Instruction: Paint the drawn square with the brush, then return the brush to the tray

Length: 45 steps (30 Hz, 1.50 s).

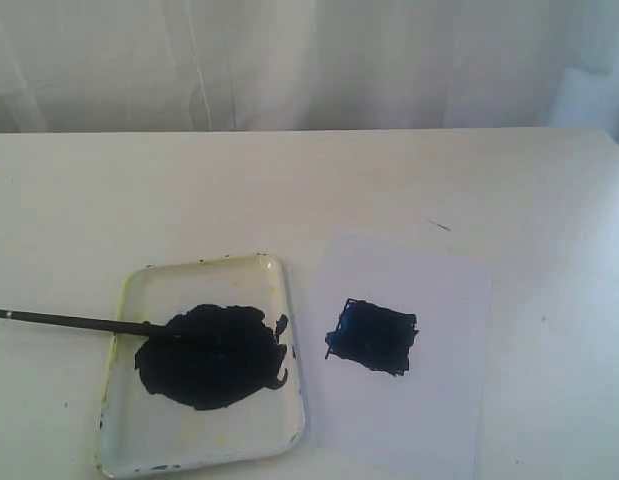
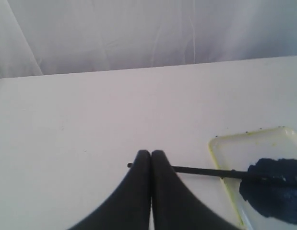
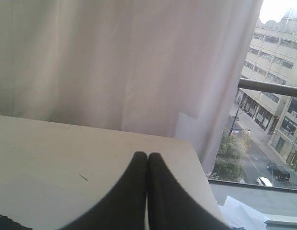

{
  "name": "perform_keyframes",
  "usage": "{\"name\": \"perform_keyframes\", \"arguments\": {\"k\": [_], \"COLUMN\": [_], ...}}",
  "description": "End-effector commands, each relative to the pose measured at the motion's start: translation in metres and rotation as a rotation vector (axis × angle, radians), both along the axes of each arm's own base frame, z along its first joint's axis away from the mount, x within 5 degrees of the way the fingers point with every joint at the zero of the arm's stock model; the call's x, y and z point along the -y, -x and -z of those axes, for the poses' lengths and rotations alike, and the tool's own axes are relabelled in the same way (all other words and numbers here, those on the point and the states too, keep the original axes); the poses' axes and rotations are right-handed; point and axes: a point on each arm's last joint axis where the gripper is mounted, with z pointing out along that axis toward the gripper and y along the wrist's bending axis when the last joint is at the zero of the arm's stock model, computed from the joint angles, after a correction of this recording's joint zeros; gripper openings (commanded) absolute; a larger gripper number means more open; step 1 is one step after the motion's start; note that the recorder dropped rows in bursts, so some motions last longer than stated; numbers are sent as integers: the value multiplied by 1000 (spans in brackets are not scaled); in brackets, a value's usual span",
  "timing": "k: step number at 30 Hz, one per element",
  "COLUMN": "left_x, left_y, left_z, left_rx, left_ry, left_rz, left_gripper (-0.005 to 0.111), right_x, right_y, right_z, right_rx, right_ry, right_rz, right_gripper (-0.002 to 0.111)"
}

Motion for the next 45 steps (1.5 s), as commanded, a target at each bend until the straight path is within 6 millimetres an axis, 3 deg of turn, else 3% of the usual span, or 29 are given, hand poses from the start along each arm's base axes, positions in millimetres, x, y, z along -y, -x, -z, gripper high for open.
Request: {"name": "perform_keyframes", "arguments": {"k": [1,13,19,23,45], "left_x": [1,0,0,0,0], "left_y": [-23,-54,-54,-53,-51], "left_z": [27,114,124,128,133], "left_rx": [58,55,-6,-46,-108], "left_ry": [96,51,-59,-63,-45], "left_rz": [-8,-17,7,12,11], "left_gripper": [0,0,0,0,0], "right_x": [1,2,2,2,2], "right_y": [-28,-67,-77,-77,-77], "right_z": [30,100,142,156,154], "right_rx": [15,25,-33,-144,-117], "right_ry": [3,-65,-76,-79,-96], "right_rz": [-1,-3,0,4,4], "right_gripper": [0,0,0,0,0]}}
